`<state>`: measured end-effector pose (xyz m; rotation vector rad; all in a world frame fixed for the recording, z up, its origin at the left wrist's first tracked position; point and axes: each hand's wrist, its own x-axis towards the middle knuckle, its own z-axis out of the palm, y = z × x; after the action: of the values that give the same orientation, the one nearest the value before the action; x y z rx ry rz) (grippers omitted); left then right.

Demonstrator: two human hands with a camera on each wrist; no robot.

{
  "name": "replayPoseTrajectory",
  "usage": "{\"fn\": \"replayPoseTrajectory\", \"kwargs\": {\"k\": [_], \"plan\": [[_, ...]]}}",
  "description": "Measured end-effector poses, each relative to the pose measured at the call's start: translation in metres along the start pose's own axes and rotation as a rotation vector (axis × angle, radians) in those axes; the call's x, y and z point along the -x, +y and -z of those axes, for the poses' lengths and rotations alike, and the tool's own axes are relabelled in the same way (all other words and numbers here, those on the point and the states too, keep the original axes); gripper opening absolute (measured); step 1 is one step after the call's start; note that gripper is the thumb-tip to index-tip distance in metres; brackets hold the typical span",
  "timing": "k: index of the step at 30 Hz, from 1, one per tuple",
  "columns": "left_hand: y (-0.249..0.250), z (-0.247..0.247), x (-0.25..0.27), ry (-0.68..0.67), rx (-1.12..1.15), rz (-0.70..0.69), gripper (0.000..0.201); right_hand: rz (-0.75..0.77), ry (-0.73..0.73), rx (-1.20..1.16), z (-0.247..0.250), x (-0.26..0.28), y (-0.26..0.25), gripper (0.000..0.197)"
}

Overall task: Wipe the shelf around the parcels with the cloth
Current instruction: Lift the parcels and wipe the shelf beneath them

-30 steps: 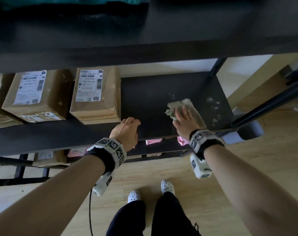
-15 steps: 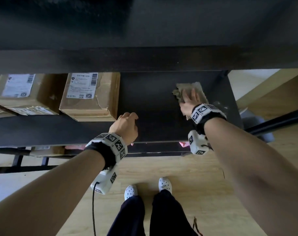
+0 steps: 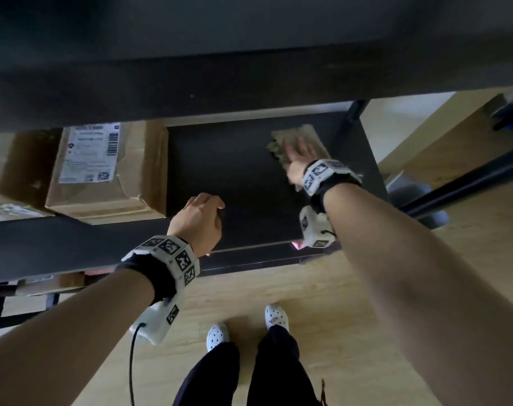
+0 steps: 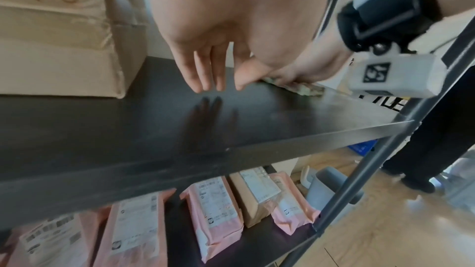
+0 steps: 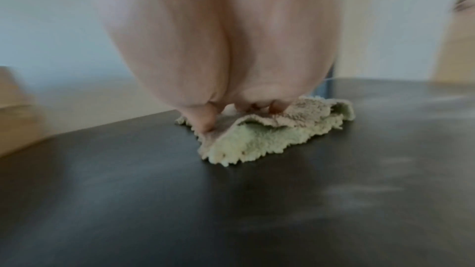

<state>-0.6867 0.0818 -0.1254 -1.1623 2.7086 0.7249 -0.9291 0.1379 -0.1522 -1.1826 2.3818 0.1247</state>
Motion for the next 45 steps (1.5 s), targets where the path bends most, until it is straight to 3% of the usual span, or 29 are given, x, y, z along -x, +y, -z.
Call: {"fn": "replayPoseTrajectory", "kwargs": {"k": [2, 4, 9, 13, 16, 20, 23, 27, 31, 34, 40, 45], "plan": [[0.014, 0.001, -0.004, -0.01, -0.008, -0.019, 0.031, -0.178, -0.021, -0.09, -0.002, 0.014, 0.047, 0.062], [0.025, 0.003, -0.008, -0.022, -0.025, -0.04, 0.032, -0.24, -0.044, -0.158, -0.015, 0.029, 0.057, 0.065], [0.048, 0.008, -0.015, -0.027, -0.045, -0.038, 0.033, -0.001, -0.109, -0.187, -0.046, 0.07, -0.017, 0.073], [0.063, 0.004, -0.021, -0.04, -0.055, -0.017, 0.033, 0.063, -0.077, -0.206, -0.035, 0.035, 0.005, 0.068], [0.07, -0.005, -0.022, -0.062, -0.058, -0.016, 0.033, -0.102, -0.037, -0.228, -0.027, 0.027, 0.056, 0.067], [0.076, -0.018, -0.013, -0.084, -0.047, -0.024, 0.033, -0.314, 0.024, -0.312, -0.035, 0.065, 0.09, 0.067], [0.079, -0.019, -0.006, -0.087, -0.044, -0.033, 0.034, -0.252, 0.006, -0.327, -0.049, 0.092, 0.077, 0.067], [0.08, -0.012, -0.006, -0.073, -0.048, -0.048, 0.034, -0.028, -0.022, -0.376, -0.075, 0.132, 0.019, 0.07], [0.08, -0.011, -0.004, -0.075, -0.071, -0.031, 0.034, 0.128, -0.022, -0.354, -0.081, 0.131, -0.012, 0.064], [0.08, -0.016, 0.001, -0.077, -0.066, -0.02, 0.035, 0.08, 0.024, -0.335, -0.066, 0.108, 0.009, 0.071], [0.066, -0.019, 0.007, -0.109, -0.073, 0.03, 0.039, -0.236, 0.067, -0.426, -0.035, 0.085, 0.063, 0.067], [0.061, -0.01, -0.005, -0.117, -0.088, 0.077, 0.041, -0.056, -0.066, -0.335, -0.042, 0.096, 0.025, 0.075]]}}
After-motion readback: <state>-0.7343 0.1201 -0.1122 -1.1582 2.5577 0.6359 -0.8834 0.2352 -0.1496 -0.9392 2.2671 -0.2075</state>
